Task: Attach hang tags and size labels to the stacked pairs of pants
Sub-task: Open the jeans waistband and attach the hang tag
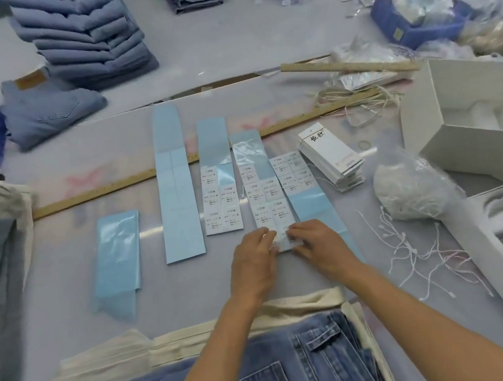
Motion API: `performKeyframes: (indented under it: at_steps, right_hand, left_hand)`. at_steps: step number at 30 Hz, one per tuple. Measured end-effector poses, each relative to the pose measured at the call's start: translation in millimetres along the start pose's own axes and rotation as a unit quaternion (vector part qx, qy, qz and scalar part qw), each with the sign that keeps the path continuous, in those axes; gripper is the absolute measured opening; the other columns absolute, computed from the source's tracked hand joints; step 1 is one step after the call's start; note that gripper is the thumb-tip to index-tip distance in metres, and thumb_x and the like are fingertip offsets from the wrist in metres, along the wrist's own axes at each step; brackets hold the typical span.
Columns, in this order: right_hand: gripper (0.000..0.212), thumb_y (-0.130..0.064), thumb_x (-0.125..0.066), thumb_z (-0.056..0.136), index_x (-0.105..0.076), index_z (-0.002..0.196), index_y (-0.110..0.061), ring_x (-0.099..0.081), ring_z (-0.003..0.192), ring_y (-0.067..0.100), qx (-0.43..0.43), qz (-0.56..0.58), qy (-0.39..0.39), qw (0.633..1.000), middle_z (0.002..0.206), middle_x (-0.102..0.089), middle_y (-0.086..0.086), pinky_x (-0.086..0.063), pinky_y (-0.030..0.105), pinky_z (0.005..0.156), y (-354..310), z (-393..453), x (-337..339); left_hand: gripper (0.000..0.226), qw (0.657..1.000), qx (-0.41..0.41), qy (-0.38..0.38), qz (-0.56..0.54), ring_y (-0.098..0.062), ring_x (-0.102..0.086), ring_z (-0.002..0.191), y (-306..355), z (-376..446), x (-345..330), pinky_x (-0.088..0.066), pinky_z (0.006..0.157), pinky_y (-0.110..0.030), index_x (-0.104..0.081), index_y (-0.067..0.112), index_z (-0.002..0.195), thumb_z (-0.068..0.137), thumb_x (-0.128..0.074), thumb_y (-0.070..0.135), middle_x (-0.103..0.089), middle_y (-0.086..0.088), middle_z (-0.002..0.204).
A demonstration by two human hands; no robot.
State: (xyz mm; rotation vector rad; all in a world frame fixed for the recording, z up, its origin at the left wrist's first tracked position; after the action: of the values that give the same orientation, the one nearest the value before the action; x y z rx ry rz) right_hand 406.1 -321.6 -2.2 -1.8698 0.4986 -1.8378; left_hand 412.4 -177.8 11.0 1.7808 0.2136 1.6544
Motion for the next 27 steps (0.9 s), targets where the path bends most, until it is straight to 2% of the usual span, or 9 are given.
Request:
performKeyframes:
  at_steps: [4, 8, 12, 15, 17, 19, 21, 23, 27]
  right_hand:
    - [0.031, -0.007, -0.086, 0.077, -0.079, 0.106, -0.006, -0.069, 0.106, 0.033, 0.047, -0.031, 0.006, 0.998, 0.114, -0.074, 0.011, -0.057, 0.041, 0.091, -1, 1, 4]
    - [0.032, -0.011, -0.081, 0.084, -0.076, 0.115, -0.004, -0.065, 0.115, 0.032, 0.031, -0.027, -0.034, 0.999, 0.123, -0.071, 0.011, -0.053, 0.043, 0.098, -2, 2, 4]
    - [0.023, -0.007, -0.071, 0.093, -0.074, 0.116, -0.007, -0.07, 0.1, 0.02, -0.039, 0.07, 0.034, 0.996, 0.115, -0.072, 0.004, -0.056, 0.03, 0.091, -7, -16, 44]
    - [0.018, -0.008, -0.07, 0.093, -0.076, 0.107, -0.019, -0.068, 0.083, 0.006, -0.109, 0.133, 0.106, 0.979, 0.099, -0.072, -0.015, -0.053, 0.017, 0.074, -14, -71, 74]
    - [0.021, -0.011, -0.071, 0.092, -0.074, 0.099, -0.03, -0.068, 0.082, 0.006, -0.147, 0.157, 0.11, 0.97, 0.093, -0.072, -0.021, -0.05, 0.013, 0.069, -17, -121, 75]
    - [0.026, -0.011, -0.072, 0.091, -0.073, 0.096, -0.036, -0.067, 0.08, 0.008, -0.18, 0.165, 0.1, 0.964, 0.093, -0.071, -0.019, -0.05, 0.016, 0.067, -20, -171, 66]
    - [0.031, -0.009, -0.075, 0.089, -0.072, 0.101, -0.037, -0.066, 0.079, 0.008, -0.21, 0.157, 0.089, 0.961, 0.095, -0.068, -0.018, -0.052, 0.02, 0.069, -22, -218, 50]
    - [0.036, -0.013, -0.078, 0.087, -0.069, 0.116, -0.033, -0.063, 0.085, 0.004, -0.218, 0.126, 0.06, 0.966, 0.102, -0.063, -0.021, -0.053, 0.023, 0.076, -31, -253, 34]
    - [0.057, -0.015, -0.083, 0.082, -0.059, 0.129, -0.036, -0.058, 0.089, 0.0, -0.225, 0.115, 0.073, 0.965, 0.1, -0.056, -0.023, -0.046, 0.007, 0.074, -44, -294, 33]
  left_hand:
    - [0.022, 0.998, -0.058, 0.017, 0.029, -0.03, -0.061, 0.115, -13, 3, -11, -0.05, 0.087, -0.043, -0.071, 0.012, 0.116, 0.094, -0.069, 0.017, -0.065, -0.005, 0.128]
    - [0.03, 0.998, -0.045, 0.036, -0.04, -0.03, -0.062, 0.12, -23, -4, -14, -0.051, 0.098, -0.047, -0.072, 0.008, 0.123, 0.094, -0.071, 0.013, -0.065, -0.01, 0.133]
    - [0.033, 0.994, 0.017, 0.006, -0.111, -0.024, -0.051, 0.135, -25, -2, 0, -0.039, 0.114, -0.037, -0.067, 0.012, 0.133, 0.1, -0.063, 0.013, -0.058, -0.006, 0.144]
    - [0.027, 0.995, -0.036, 0.049, -0.081, -0.026, -0.06, 0.118, 2, -27, 27, -0.049, 0.1, -0.04, -0.071, 0.012, 0.124, 0.097, -0.064, 0.014, -0.067, -0.007, 0.126]
    - [0.03, 0.991, -0.088, 0.006, -0.103, -0.023, -0.06, 0.112, 34, -61, 23, -0.049, 0.094, -0.036, -0.07, 0.015, 0.122, 0.098, -0.06, 0.028, -0.068, -0.003, 0.12]
    - [0.041, 0.981, -0.123, -0.094, -0.12, -0.021, -0.057, 0.115, 64, -97, 1, -0.048, 0.098, -0.035, -0.067, 0.015, 0.128, 0.097, -0.056, 0.041, -0.064, -0.002, 0.125]
    - [0.046, 0.976, -0.139, -0.136, -0.098, -0.024, -0.054, 0.121, 79, -127, -15, -0.048, 0.103, -0.037, -0.063, 0.013, 0.132, 0.096, -0.062, 0.041, -0.059, -0.004, 0.133]
    - [0.038, 0.982, -0.139, -0.112, -0.064, -0.028, -0.052, 0.125, 82, -145, -14, -0.049, 0.103, -0.039, -0.065, 0.012, 0.126, 0.093, -0.071, 0.032, -0.055, -0.008, 0.14]
    - [0.021, 0.984, -0.151, -0.065, -0.074, -0.026, -0.058, 0.118, 93, -173, 4, -0.051, 0.096, -0.04, -0.069, 0.013, 0.105, 0.099, -0.064, 0.032, -0.059, -0.005, 0.13]
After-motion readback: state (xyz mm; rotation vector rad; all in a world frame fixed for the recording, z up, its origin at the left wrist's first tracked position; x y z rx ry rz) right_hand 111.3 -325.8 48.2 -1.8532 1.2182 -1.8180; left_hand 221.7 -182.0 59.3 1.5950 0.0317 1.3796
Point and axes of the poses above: each hand's wrist, its own z-axis towards the middle knuckle, its own x-axis out of the back of the hand, y = z × x, the point moved 10 cm from there along z, towards the middle knuckle
